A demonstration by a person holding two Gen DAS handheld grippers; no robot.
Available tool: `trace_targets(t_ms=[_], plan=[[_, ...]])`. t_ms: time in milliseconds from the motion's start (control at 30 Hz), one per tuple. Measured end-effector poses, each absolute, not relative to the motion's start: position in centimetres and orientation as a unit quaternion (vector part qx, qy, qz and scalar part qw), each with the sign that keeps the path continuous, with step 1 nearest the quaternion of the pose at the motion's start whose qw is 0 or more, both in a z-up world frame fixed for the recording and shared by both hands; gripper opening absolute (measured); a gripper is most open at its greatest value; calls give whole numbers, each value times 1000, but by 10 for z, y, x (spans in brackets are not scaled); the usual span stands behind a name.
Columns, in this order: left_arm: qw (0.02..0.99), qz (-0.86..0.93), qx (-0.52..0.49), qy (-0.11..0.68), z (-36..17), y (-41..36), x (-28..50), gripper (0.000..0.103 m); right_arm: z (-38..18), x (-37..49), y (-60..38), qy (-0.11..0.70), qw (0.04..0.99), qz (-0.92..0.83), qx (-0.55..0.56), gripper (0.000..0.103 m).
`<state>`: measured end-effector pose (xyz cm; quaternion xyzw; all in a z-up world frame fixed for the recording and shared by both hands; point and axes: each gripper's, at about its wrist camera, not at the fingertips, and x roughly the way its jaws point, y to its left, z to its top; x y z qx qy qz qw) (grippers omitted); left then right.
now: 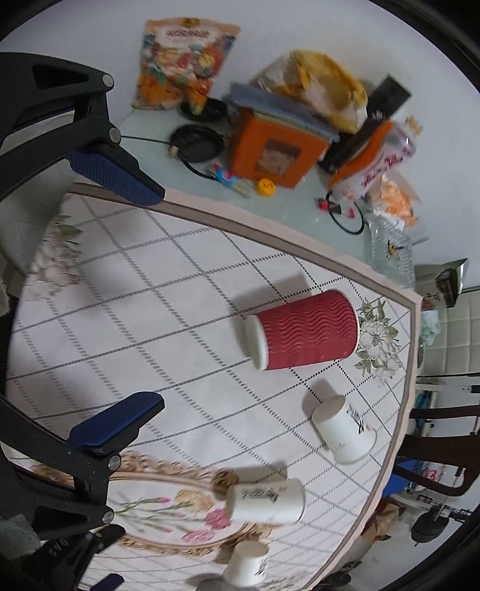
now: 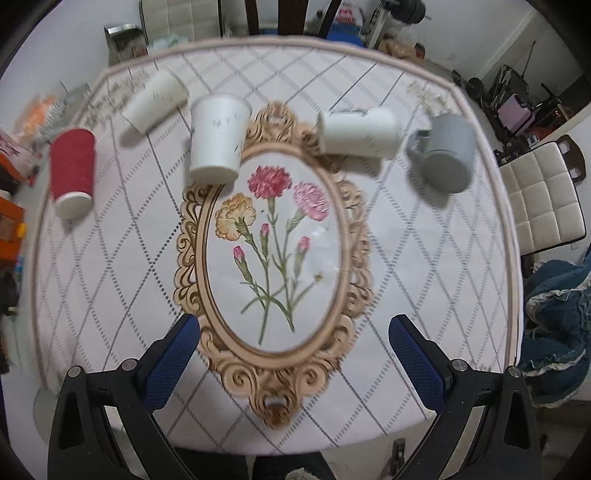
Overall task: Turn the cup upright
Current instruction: 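Move the left tool to the upside-down red ribbed cup and grasp it, then lift the red cup off the table with the left tool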
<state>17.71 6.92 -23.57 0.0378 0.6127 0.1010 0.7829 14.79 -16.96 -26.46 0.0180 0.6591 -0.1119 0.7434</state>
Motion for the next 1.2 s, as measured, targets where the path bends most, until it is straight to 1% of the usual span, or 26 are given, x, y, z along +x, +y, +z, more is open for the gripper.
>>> trace_targets(t_ms=[200,367,500,567,667,733,833,867,1200], plan=[[775,77,12,627,-259,84,233,102,-303,187,-163,685,718,-122,15,103],[775,63,-17,629,-267,94,275,102,-323,214,-164,697,704,-132,17,103],[775,52,-36,629,-271,98,305,97,-333,230,-164,705,695,-136,20,103],[772,44,-47,632,-275,100,317,91,-337,237,-166,709,692,-138,22,103],[762,35,-57,644,-288,101,334,90,-340,245,-169,710,689,-142,27,103],[752,27,-55,657,-299,99,340,90,-341,249,-171,711,687,-147,29,103],[739,18,-49,672,-314,96,343,78,-342,253,-175,712,684,-154,33,103],[737,16,-46,674,-318,95,343,75,-342,254,-178,712,684,-156,33,103],[757,-11,-10,654,-303,86,329,74,-324,260,-191,701,690,-177,32,103]])
